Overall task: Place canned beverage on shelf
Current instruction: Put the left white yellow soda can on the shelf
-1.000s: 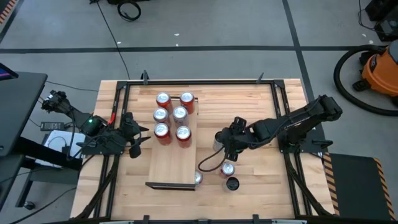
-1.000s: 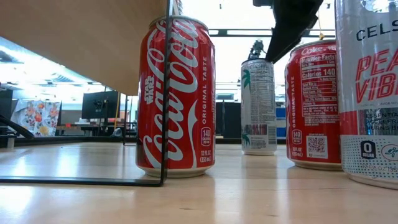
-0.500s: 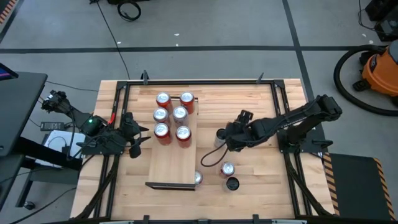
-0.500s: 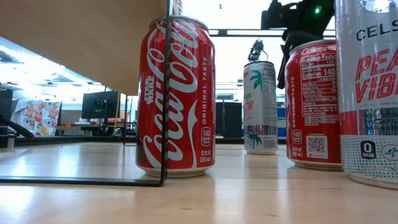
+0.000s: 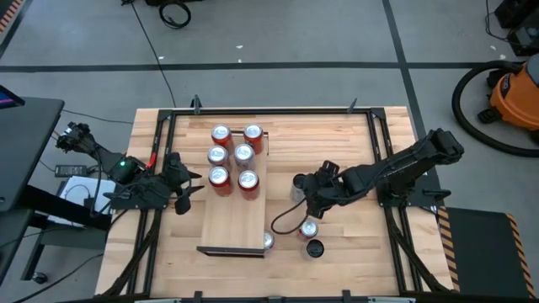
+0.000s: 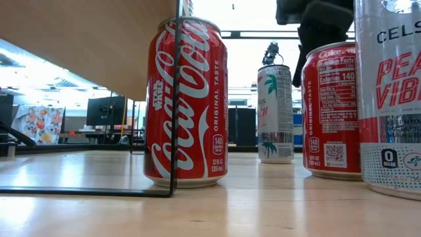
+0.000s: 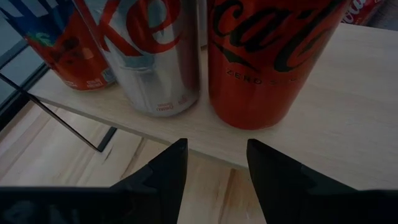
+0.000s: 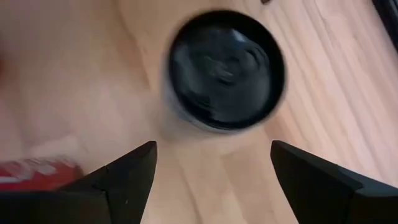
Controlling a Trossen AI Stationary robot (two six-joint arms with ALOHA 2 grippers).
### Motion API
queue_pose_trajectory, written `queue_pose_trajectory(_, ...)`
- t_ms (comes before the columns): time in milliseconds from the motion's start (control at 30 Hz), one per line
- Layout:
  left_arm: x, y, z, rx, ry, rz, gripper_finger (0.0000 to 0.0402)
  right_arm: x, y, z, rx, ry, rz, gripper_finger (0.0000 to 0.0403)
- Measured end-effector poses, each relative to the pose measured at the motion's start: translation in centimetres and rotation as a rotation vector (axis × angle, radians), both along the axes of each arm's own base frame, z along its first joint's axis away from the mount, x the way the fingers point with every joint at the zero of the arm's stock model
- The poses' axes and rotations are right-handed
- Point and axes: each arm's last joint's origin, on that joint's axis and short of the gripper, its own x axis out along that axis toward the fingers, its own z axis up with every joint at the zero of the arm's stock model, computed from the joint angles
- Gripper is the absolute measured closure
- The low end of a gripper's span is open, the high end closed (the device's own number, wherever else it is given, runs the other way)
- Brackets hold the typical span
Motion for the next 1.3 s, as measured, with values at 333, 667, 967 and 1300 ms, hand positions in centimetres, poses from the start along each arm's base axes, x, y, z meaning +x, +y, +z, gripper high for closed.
queue_pose_trajectory(333,0.0,0.0,0.0,-0.005,0.000,0.000,0.0224,0.1,0.2,0.2,-0.088,-0.084,-0.076,0.0069)
queue_pose_trajectory(667,0.0,0.0,0.0,-0.005,0.001,-0.001,0.0224,-0.8,-1.1,-0.1,-0.157,0.059,-0.066,0.0069)
queue_pose_trajectory(967,0.0,0.0,0.0,-0.006,0.001,0.000,0.0224,-2.1,-0.2,-0.3,-0.091,-0.016,-0.046,0.0068)
queue_pose_trajectory(1300,0.0,0.0,0.0,-0.007,0.001,0.000,0.0224,-5.9,-1.6,-3.9,0.026,-0.368,0.011,0.0068)
